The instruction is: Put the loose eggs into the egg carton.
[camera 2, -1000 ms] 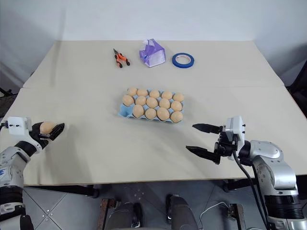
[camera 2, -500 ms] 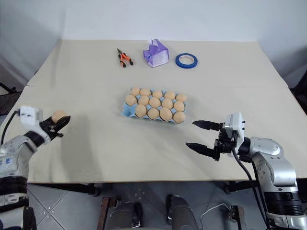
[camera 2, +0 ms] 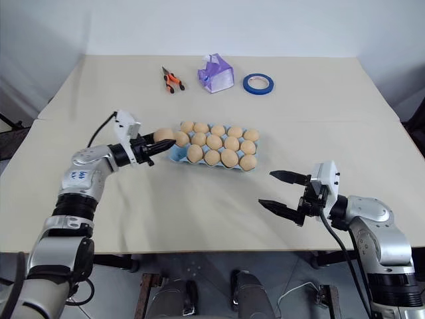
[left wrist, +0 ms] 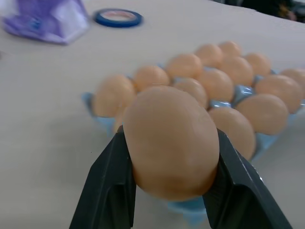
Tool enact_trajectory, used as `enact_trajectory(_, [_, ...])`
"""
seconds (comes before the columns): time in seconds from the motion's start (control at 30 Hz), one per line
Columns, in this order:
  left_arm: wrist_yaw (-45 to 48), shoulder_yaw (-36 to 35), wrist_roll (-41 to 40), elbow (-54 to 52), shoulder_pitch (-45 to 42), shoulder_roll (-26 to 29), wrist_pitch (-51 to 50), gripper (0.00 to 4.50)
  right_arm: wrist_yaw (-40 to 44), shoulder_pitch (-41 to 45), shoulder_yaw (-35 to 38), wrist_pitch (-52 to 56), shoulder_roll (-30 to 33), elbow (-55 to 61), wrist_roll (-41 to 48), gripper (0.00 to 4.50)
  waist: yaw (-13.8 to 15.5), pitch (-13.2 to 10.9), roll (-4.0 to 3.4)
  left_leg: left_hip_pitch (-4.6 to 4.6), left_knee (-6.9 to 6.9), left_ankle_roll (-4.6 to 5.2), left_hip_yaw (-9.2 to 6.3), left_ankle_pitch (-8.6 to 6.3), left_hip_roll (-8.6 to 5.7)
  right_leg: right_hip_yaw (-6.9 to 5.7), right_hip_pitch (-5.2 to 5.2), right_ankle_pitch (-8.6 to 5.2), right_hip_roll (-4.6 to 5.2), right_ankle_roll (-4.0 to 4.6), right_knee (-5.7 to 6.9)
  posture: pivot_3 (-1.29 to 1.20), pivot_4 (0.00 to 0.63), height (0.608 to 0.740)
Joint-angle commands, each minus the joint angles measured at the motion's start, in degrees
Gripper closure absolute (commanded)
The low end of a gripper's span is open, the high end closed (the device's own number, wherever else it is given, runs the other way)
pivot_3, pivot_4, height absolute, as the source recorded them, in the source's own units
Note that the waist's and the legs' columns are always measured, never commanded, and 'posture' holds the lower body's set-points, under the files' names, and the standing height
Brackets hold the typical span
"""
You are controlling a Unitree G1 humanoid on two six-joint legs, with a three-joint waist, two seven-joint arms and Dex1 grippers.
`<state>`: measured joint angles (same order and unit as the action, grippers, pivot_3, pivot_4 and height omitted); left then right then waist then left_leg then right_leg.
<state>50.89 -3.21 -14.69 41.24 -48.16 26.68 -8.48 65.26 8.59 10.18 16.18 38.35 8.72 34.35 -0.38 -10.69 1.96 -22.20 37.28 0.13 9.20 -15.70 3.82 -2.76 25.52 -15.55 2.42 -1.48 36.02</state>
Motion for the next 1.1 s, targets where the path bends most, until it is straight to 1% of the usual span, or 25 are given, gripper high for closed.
enact_trajectory(0.03, [1.1, 0.7, 2.0, 5.4, -4.1, -0.7, 2.8, 3.06, -1.3, -1.6, 2.5, -0.8, 0.3, 3.6, 1.1, 0.00, 0.1, 0.0, 0.00, -0.02, 0.06, 0.00, -0.04, 0.00, 0.00, -0.01, 0.00, 0.00, -0.01, 0.00, 0.01, 0.00, 0.150, 0.740])
enact_trajectory(0.13, [2.7, 1.0, 2.5, 7.7, -5.5, -1.5, 3.8, 3.06, -2.3, -2.8, 3.1, -0.6, 0.2, 4.7, 1.4, 0.00, 0.1, 0.0, 0.00, -0.02, 0.07, 0.02, -0.04, 0.00, 0.00, -0.01, -0.01, 0.00, 0.03, -0.01, 0.02, 0.00, 0.150, 0.740])
enact_trajectory(0.23, [3.7, 2.0, 3.2, 8.4, -6.3, -1.8, 2.1, 2.10, -2.8, -3.9, 3.5, -0.6, 0.2, 5.4, 1.5, 0.00, 0.2, 0.0, 0.00, -0.03, 0.07, 0.03, -0.03, -0.01, 0.02, -0.02, -0.01, 0.01, 0.04, -0.02, 0.01, 0.00, 0.150, 0.740])
enact_trajectory(0.33, [4.2, 1.5, 2.9, 8.4, -6.6, -2.4, 3.2, 1.16, -3.2, -3.9, 3.4, -0.5, 0.2, 5.4, 1.5, 0.00, 0.2, 0.0, 0.01, -0.03, 0.08, 0.04, -0.03, -0.01, 0.02, -0.03, -0.01, 0.01, 0.03, -0.02, 0.02, 0.00, 0.150, 0.740])
enact_trajectory(0.43, [7.5, 0.5, 0.5, 6.2, -6.5, -2.5, 0.5, 0.21, -3.2, -3.7, 3.3, -0.6, 0.3, 5.1, 1.5, 0.00, 0.1, 0.0, 0.00, -0.03, 0.11, 0.05, -0.04, 0.00, 0.02, -0.02, -0.01, 0.01, 0.03, -0.02, 0.05, 0.00, 0.150, 0.740])
enact_trajectory(0.47, [8.6, -0.2, -0.8, 4.7, -6.4, -2.2, -1.4, 0.02, -3.2, -3.3, 3.1, -0.6, 0.3, 4.9, 1.5, 0.00, 0.1, 0.0, 0.00, -0.03, 0.12, 0.05, -0.04, 0.00, 0.02, -0.02, -0.01, 0.01, 0.03, -0.02, 0.07, 0.00, 0.150, 0.740])
enact_trajectory(0.6, [11.0, -1.8, -3.0, -1.3, -4.3, -0.3, -3.0, 0.02, -2.7, -2.6, 2.9, -0.6, 0.6, 4.2, 1.4, 0.00, 0.0, 0.0, 0.01, -0.04, 0.13, 0.05, -0.04, 0.00, 0.02, -0.02, -0.01, 0.01, 0.02, -0.02, 0.08, 0.00, 0.150, 0.740])
enact_trajectory(0.7, [12.1, -2.8, -3.8, -6.5, -1.4, 2.4, -4.3, 0.02, -2.1, -1.9, 3.0, -0.5, 1.0, 3.6, 1.4, 0.00, -0.2, 0.0, 0.00, -0.01, 0.10, 0.03, -0.04, 0.00, 0.06, 0.07, -0.01, 0.01, 0.01, -0.02, 0.09, 0.00, 0.150, 0.740])
enact_trajectory(0.87, [14.7, -5.5, -5.1, -14.0, 6.0, 9.3, -5.5, 0.02, -0.5, -0.2, 2.9, -0.6, 2.1, 1.6, 1.0, 0.00, -1.2, 0.0, 0.00, 0.01, 0.15, 0.01, -0.04, 0.03, 0.19, 0.09, -0.01, 0.01, 0.03, -0.02, 0.19, 0.00, 0.150, 0.740])
enact_trajectory(0.97, [16.0, -7.7, -5.2, -16.3, 11.7, 14.2, -5.0, 0.02, 0.6, 1.2, 2.7, -0.6, 2.8, -0.1, 0.7, 0.00, -1.4, 0.0, 0.00, 0.06, 0.16, 0.04, -0.01, 0.04, 0.19, 0.13, -0.01, 0.01, 0.06, -0.02, 0.25, 0.00, 0.150, 0.740])
enact_trajectory(1.1, [18.6, -10.4, -6.3, -17.9, 19.3, 18.9, -5.2, 0.02, 2.8, 3.8, 1.8, -1.1, 3.7, -3.5, -0.2, 0.00, -1.3, 0.0, -0.02, 0.10, 0.14, 0.04, -0.03, 0.05, 0.21, 0.12, 0.00, -0.03, 0.09, 0.05, 0.29, 0.00, 0.150, 0.740])
